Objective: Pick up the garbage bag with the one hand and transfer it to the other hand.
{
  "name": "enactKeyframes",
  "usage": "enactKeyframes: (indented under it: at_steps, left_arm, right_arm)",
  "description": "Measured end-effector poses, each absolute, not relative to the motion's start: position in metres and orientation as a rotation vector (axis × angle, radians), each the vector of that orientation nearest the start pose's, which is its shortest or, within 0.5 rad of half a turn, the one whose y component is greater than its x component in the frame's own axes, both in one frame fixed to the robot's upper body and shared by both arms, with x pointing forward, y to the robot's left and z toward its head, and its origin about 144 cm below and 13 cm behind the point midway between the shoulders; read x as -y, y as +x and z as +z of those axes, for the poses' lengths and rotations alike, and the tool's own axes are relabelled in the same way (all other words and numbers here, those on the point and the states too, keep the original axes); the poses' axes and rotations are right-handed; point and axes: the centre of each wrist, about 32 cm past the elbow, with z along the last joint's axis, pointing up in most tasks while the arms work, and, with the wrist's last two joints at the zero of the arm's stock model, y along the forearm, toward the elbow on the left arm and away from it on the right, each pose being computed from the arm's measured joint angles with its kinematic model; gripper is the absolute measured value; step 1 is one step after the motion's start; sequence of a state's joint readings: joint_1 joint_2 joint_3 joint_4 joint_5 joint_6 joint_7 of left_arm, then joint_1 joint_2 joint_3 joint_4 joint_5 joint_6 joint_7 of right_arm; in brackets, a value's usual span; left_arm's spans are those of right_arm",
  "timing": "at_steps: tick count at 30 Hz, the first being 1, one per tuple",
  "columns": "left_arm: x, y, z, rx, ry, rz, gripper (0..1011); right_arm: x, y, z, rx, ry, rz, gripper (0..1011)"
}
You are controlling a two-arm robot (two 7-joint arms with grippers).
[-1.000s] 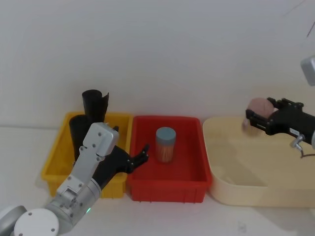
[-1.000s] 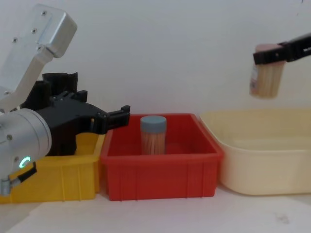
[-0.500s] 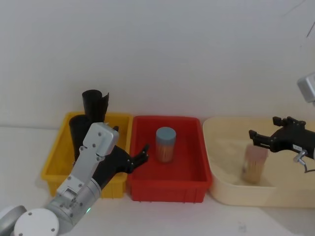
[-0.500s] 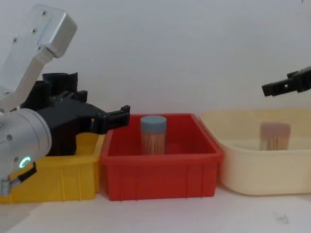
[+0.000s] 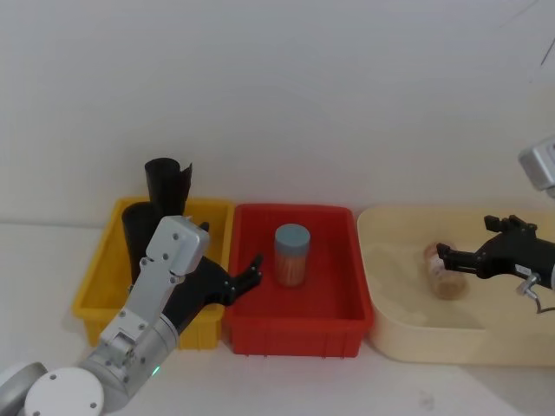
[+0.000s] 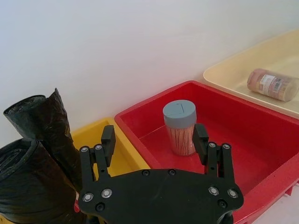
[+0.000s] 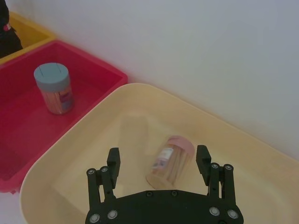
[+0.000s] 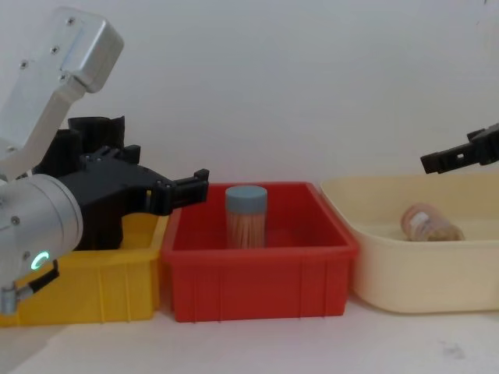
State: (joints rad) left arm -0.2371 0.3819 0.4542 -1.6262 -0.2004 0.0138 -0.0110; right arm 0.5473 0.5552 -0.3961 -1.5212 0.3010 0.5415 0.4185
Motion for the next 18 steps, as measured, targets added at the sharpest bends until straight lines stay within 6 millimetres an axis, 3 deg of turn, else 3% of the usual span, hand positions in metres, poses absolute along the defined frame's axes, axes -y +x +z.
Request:
enactKeyframes:
  at_steps: [10,18]
  left_arm:
    - [-0.201,0.491,1.209,0.258,0.073,1.088,1002]
    - [-0.213,0.476,1.216,0.196,0.127,1.067,1002]
  right_arm:
    - [0.289,0.565,1.306,0.043,-0.473,-0.975,1000]
    - [0.289,0.565,1.306,0.041,-0.476,-0.974,1000]
